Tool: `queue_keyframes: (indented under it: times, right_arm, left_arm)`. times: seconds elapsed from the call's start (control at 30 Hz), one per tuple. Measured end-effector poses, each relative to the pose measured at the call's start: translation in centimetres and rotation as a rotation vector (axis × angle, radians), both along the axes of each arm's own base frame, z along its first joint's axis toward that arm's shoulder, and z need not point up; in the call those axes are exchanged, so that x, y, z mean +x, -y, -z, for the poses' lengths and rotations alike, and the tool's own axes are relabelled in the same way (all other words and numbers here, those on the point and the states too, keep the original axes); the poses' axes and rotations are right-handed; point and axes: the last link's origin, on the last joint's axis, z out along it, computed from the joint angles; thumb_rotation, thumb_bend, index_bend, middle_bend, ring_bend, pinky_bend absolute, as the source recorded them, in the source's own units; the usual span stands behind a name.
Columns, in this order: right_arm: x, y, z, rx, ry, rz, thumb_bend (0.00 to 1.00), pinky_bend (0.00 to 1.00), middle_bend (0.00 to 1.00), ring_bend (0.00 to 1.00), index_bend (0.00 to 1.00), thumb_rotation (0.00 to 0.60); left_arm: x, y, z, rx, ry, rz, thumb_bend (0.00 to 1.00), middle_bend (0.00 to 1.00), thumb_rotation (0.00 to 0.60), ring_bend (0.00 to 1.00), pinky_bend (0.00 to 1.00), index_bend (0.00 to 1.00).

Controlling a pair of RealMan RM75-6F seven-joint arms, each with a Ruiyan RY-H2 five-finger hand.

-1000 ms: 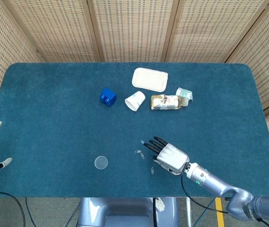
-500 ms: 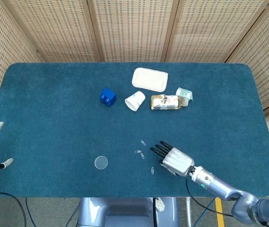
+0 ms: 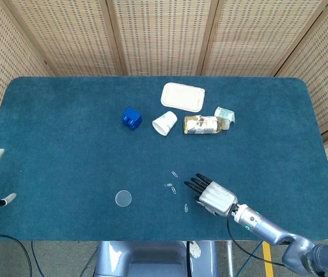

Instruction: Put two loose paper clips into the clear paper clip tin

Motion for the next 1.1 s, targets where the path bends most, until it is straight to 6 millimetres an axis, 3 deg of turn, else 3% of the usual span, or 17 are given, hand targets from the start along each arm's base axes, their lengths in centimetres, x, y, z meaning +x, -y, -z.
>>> queue_keyframes:
  times: [0.23, 0.5, 0.73, 1.1]
  right_arm:
    - [-0.2, 0.0, -0.1, -0.022, -0.025, 0.003, 0.21, 0.00, 0.02, 0.00, 0.52, 0.600]
    - [0.0, -0.1, -0.6, -0.039, -0.027, -0.001, 0.21, 0.00, 0.02, 0.00, 0.52, 0.600]
    - [1.6, 0.1, -2.2, -0.072, 0.032, -0.021, 0.21, 0.00, 0.02, 0.00, 0.52, 0.600]
    - [5.1, 3.7, -3.6, -0.138, 0.113, 0.011, 0.21, 0.00, 0.02, 0.00, 0.52, 0.600]
  left_arm:
    - [0.0, -0.1, 0.1, -0.003, -0.001, -0.002, 0.00, 0.00, 0.600, 0.00, 0.00, 0.00]
    - [0.0, 0.0, 0.0, 0.000, 0.000, 0.000, 0.00, 0.00, 0.600, 0.00, 0.00, 0.00]
    - [0.0, 0.0, -0.1, 0.003, 0.002, 0.000, 0.00, 0.00, 0.600, 0.00, 0.00, 0.00]
    - [0.0, 0.0, -0.1, 0.003, 0.002, 0.002, 0.00, 0.00, 0.600, 0.00, 0.00, 0.00]
